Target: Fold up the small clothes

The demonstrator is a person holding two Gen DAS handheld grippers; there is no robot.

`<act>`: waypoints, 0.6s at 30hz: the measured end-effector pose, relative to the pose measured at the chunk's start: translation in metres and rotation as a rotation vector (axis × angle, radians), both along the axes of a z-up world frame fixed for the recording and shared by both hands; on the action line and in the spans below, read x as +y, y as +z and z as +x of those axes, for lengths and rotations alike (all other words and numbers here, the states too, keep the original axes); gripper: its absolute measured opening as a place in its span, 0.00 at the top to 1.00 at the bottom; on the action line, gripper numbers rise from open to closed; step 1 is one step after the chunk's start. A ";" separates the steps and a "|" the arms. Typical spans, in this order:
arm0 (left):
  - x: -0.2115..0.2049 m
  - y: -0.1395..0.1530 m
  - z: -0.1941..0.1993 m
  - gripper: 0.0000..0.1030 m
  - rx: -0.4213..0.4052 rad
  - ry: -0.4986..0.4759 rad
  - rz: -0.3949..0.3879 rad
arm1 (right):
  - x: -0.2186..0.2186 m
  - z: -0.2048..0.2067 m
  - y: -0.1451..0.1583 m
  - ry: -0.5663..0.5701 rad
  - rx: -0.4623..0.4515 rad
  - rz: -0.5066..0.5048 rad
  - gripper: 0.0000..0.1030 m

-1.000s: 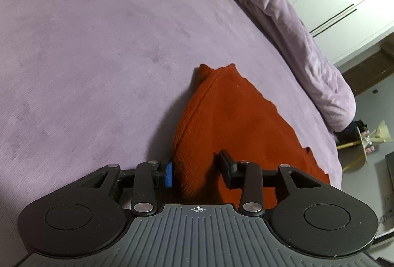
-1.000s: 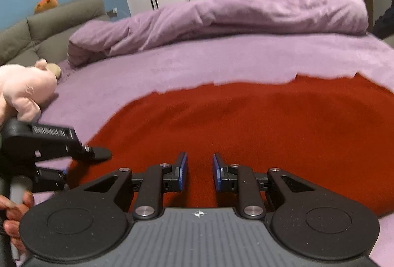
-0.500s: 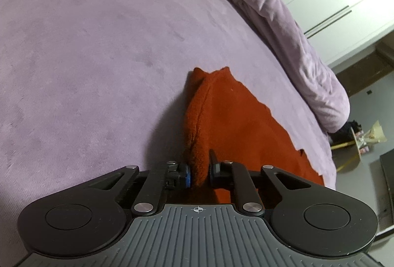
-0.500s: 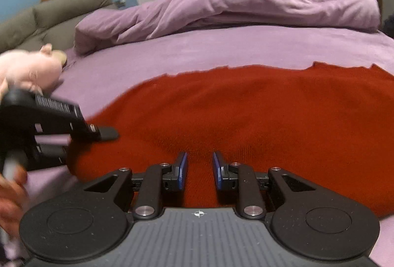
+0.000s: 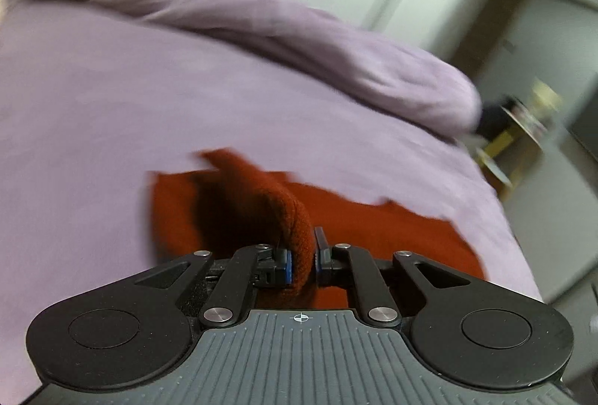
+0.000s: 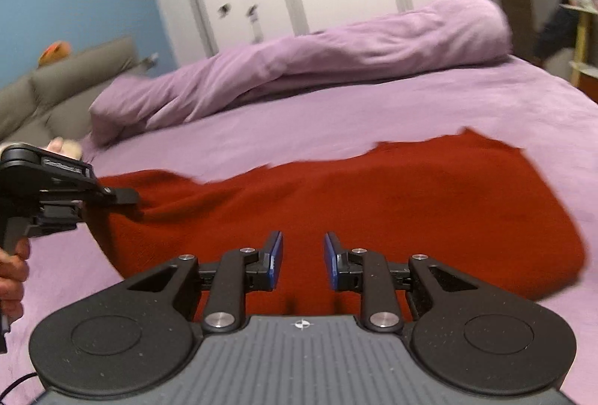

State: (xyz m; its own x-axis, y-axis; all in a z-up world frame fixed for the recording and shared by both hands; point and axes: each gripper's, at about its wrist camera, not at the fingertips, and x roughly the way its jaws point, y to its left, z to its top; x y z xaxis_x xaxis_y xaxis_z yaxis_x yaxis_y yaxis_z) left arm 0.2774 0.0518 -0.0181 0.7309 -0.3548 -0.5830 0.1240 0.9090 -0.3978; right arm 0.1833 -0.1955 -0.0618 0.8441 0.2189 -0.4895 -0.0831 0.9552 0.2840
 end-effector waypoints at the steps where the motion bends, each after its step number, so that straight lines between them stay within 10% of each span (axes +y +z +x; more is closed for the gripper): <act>1: -0.018 0.002 0.002 0.89 -0.011 -0.044 0.005 | -0.010 -0.002 0.001 -0.024 -0.003 0.023 0.77; 8: -0.100 -0.053 0.021 0.87 0.091 -0.128 0.046 | -0.062 -0.008 -0.002 -0.134 0.028 0.080 0.77; 13: -0.095 -0.062 0.005 0.50 0.090 -0.209 0.009 | -0.078 -0.007 -0.013 -0.153 0.072 0.067 0.77; 18: -0.039 -0.042 -0.037 0.40 0.075 -0.206 -0.080 | -0.075 -0.002 -0.014 -0.118 0.106 0.090 0.75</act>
